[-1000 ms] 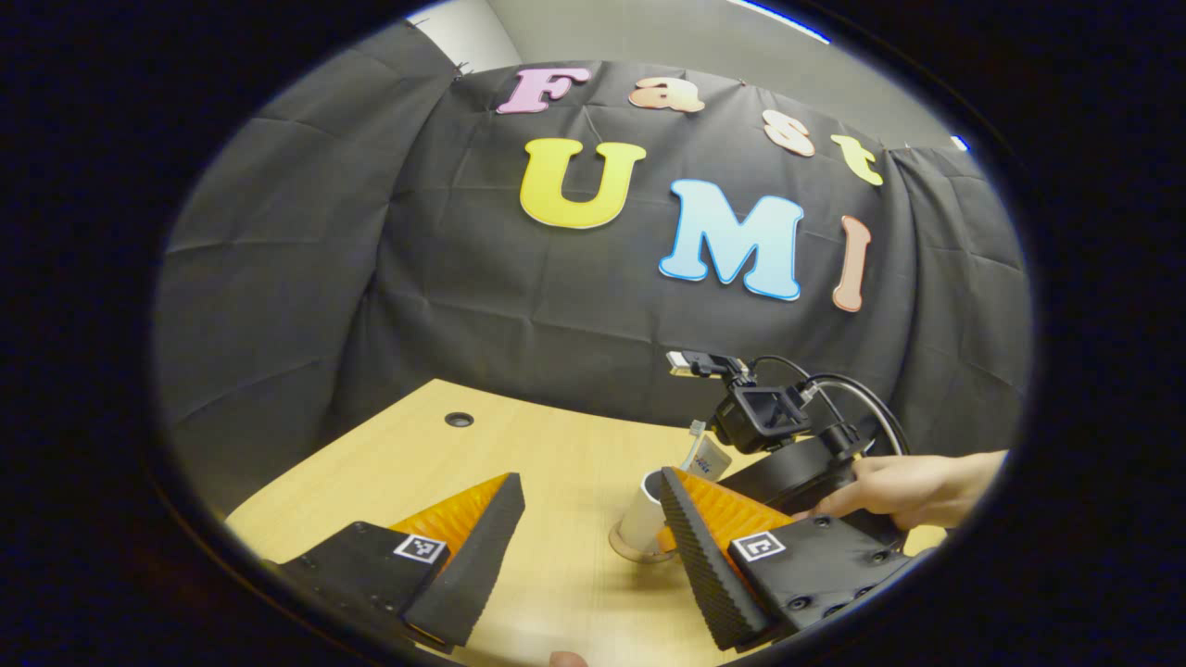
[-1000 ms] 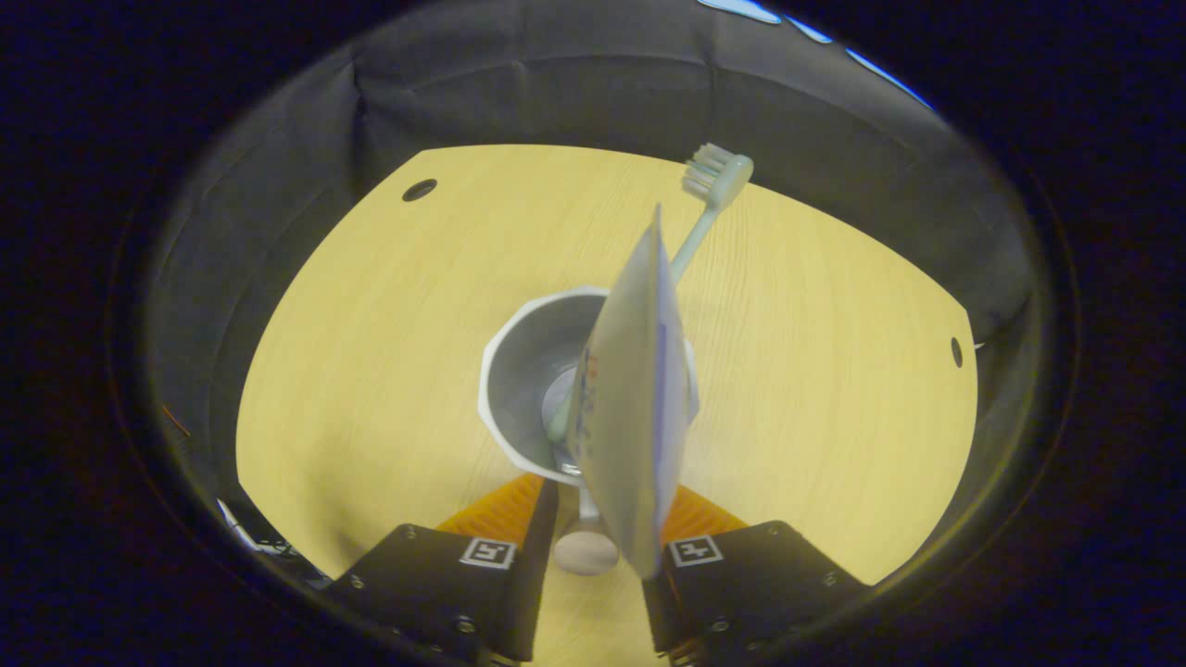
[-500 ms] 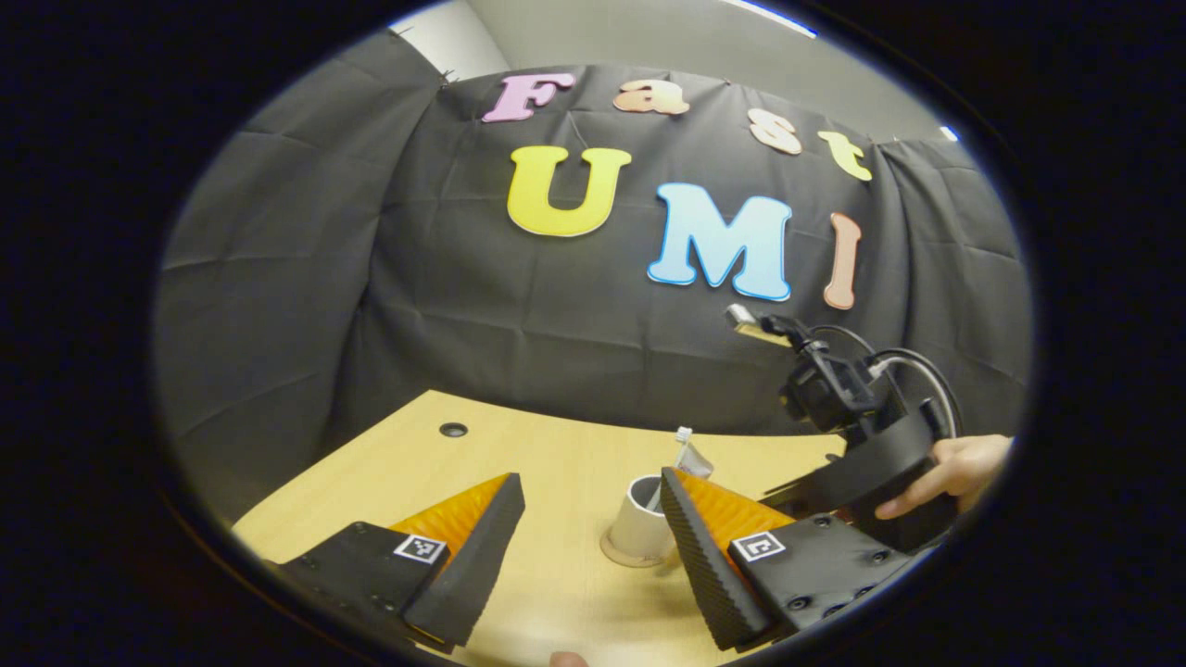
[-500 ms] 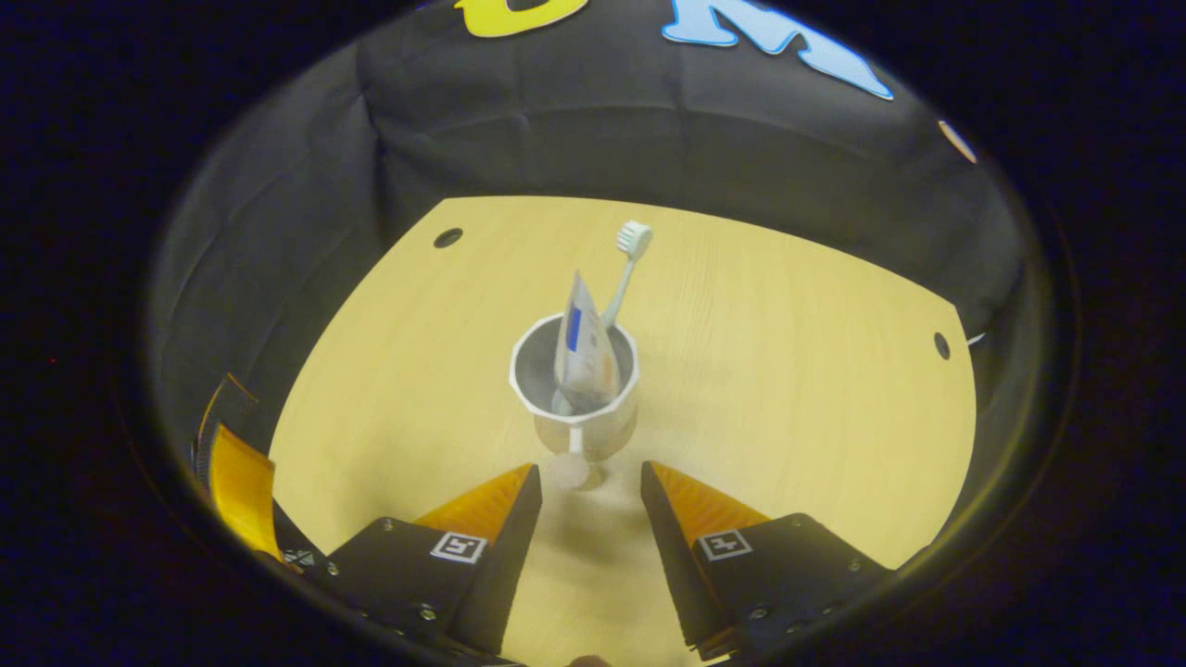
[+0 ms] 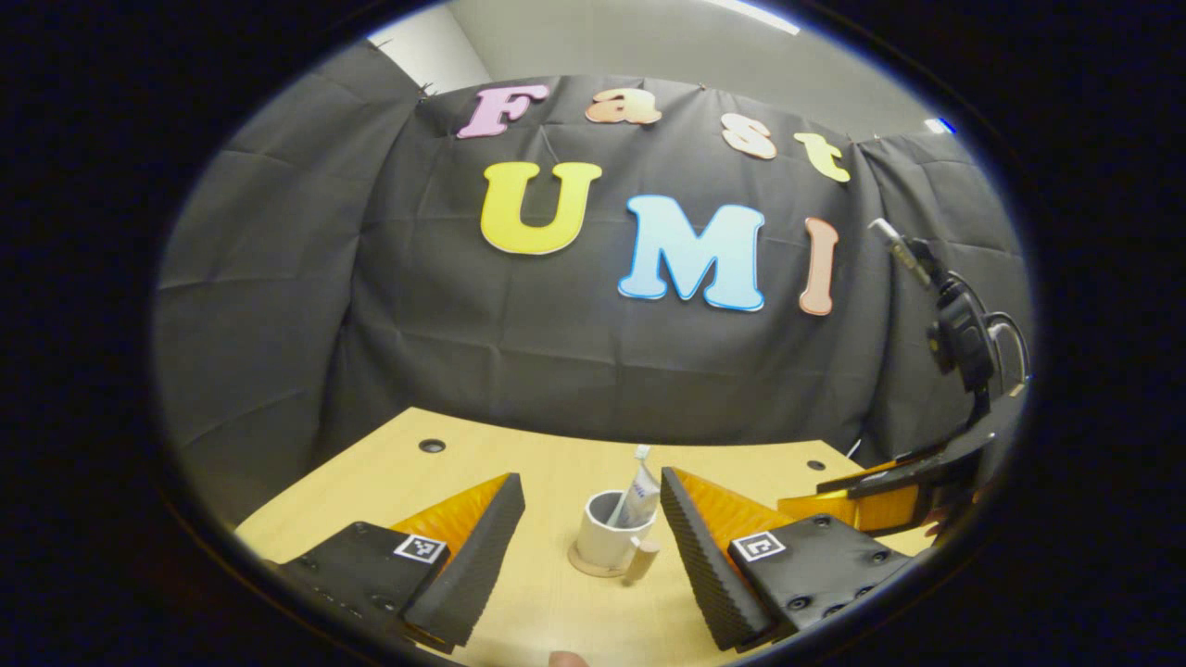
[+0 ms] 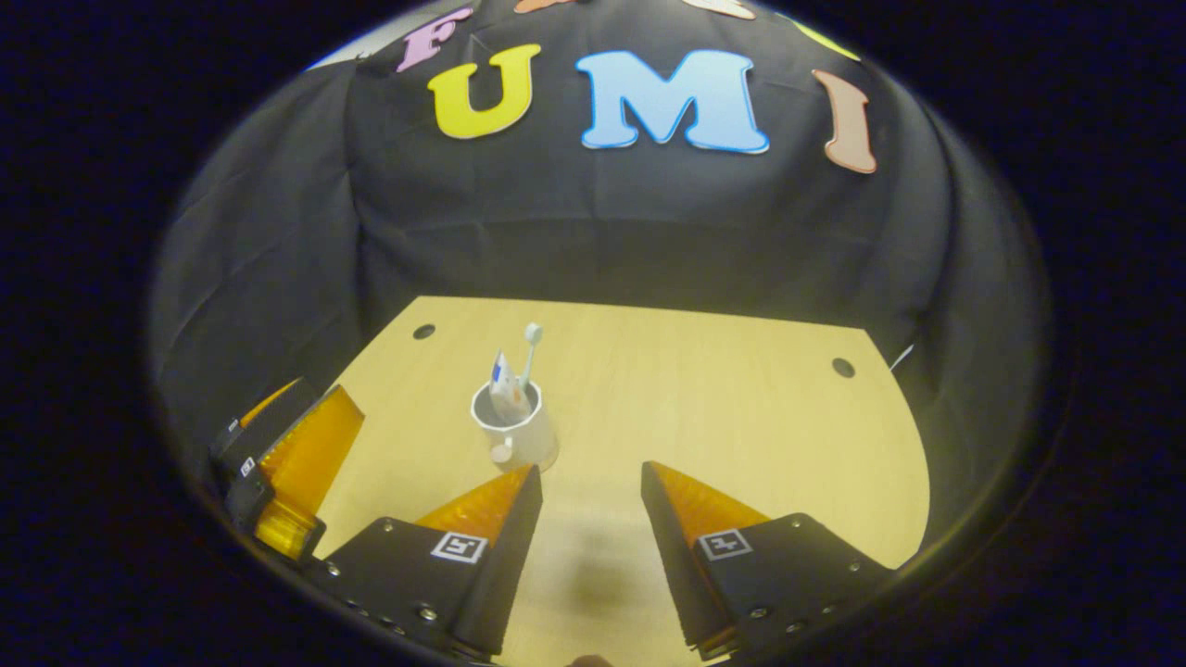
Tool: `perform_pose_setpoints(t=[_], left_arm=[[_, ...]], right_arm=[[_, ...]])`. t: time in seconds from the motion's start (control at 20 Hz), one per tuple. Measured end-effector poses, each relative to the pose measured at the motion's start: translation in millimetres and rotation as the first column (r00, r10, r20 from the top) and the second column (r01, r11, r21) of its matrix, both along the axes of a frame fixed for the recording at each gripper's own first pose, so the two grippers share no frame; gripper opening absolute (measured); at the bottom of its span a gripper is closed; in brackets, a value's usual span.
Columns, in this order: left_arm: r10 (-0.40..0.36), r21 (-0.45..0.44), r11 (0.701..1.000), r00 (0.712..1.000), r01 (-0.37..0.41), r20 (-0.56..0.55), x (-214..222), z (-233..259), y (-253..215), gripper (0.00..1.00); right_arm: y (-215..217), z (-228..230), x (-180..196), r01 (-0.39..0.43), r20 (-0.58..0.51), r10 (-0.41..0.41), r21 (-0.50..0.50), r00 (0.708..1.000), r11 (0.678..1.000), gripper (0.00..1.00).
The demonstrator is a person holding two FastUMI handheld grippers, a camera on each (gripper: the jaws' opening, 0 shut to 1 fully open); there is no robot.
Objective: Put the toothbrush and toothpaste on the desktop into the cup, then pick up the cup and place it on the coaster on the desktop.
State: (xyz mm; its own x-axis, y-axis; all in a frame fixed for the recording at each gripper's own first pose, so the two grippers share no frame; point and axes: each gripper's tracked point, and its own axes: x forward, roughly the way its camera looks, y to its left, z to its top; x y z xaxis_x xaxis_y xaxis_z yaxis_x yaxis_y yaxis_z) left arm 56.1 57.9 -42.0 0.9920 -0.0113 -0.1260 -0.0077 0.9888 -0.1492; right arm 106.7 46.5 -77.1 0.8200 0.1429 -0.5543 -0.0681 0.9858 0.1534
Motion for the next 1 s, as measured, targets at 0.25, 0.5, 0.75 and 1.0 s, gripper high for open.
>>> perform_pose_setpoints(t=[0.25,0.5,0.75,1.0], left_arm=[[-0.011,0.005,1.0,0.999,0.011,0.033,-12.4,25.2,-25.9,0.96],[-0.004,0.021,1.0,0.998,0.003,0.059,-27.5,44.3,-41.6,0.96],[0.033,0.015,0.999,0.995,-0.034,0.091,-43.1,57.2,-54.3,0.96],[0.073,0.012,0.997,0.989,-0.075,0.128,-58.2,67.3,-63.6,0.96]], right_arm=[[-37.6,31.5,-30.0,0.056,0.162,-0.047,-0.048,0.986,0.997,0.67],[-64.7,76.8,-51.1,0.123,0.383,-0.075,-0.101,0.921,0.987,0.67],[-74.2,102.2,-74.4,0.132,0.513,-0.041,-0.141,0.857,0.981,0.67],[-73.0,116.0,-92.2,0.093,0.574,0.011,-0.152,0.819,0.984,0.67]])
